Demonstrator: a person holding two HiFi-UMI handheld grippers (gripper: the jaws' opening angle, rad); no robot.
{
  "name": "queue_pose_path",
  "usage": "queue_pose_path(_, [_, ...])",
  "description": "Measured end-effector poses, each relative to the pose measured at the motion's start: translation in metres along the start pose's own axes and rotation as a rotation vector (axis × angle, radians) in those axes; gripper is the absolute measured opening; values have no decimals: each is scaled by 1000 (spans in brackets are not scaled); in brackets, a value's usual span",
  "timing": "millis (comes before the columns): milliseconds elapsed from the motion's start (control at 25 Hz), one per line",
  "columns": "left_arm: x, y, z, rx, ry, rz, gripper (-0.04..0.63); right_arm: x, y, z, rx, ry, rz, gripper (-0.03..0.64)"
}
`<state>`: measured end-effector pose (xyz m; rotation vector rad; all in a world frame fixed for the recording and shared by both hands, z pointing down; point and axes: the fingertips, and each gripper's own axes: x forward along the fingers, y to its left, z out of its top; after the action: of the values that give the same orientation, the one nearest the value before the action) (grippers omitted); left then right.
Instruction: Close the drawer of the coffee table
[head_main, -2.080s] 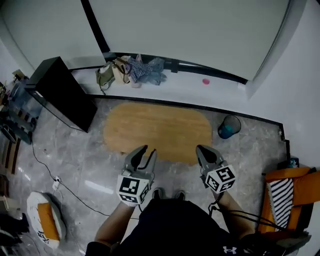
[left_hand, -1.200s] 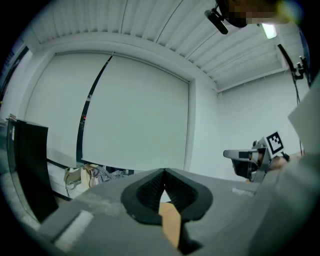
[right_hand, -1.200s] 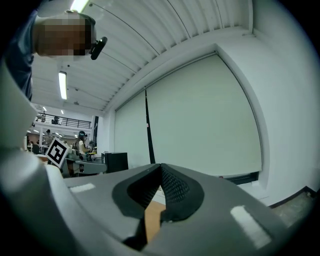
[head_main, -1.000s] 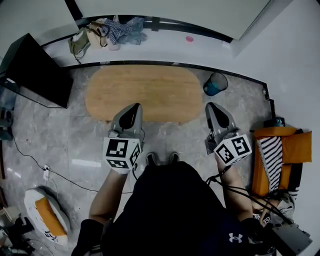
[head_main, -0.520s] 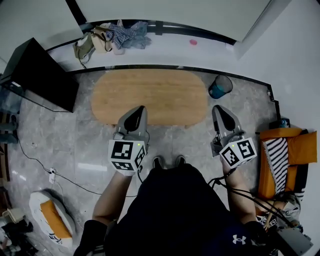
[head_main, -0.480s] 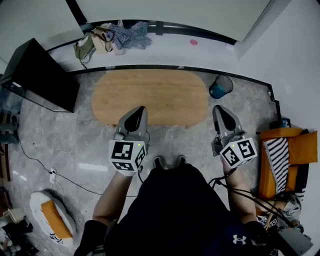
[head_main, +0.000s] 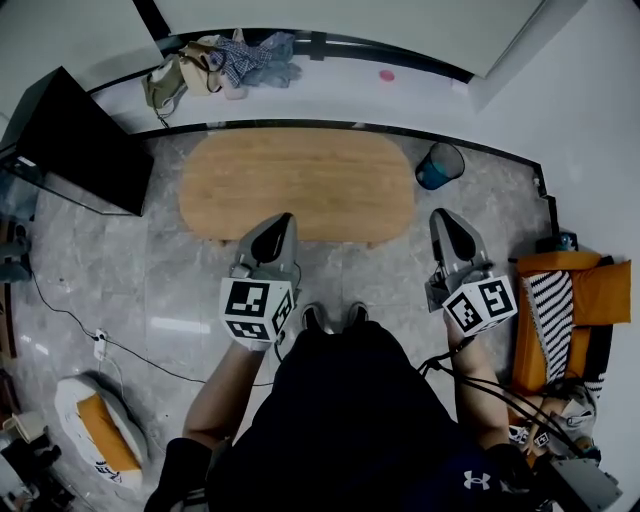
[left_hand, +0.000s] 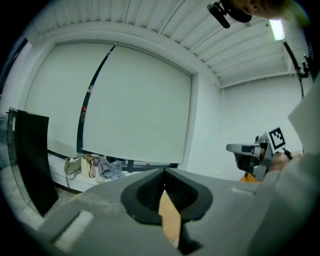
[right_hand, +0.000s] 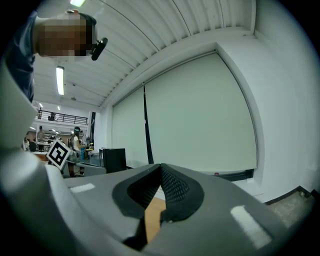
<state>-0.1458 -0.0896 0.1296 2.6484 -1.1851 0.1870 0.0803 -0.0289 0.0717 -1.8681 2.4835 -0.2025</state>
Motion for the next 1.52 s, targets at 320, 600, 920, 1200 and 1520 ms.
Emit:
queue_pose_path(320, [0,4,5,11,0,6,2,-3,-4,-4,15,-4,-15,2])
queue_pose_path(600, [-1,7,5,3,-3,8,2,-1,-4,-5,6,3,-18,2])
queue_pose_path(920, [-3,16,3,-13,-7,23,2,1,-2,-7,10,5,-17,2])
queue_pose_path(1200, [-3,18,-2,-14,4,15,2,4,1,-12,16,13,-16,2])
queue_pose_path(1520, [-8,23,0,-11,3,25,2,7,5,-12,15,15,-8,2])
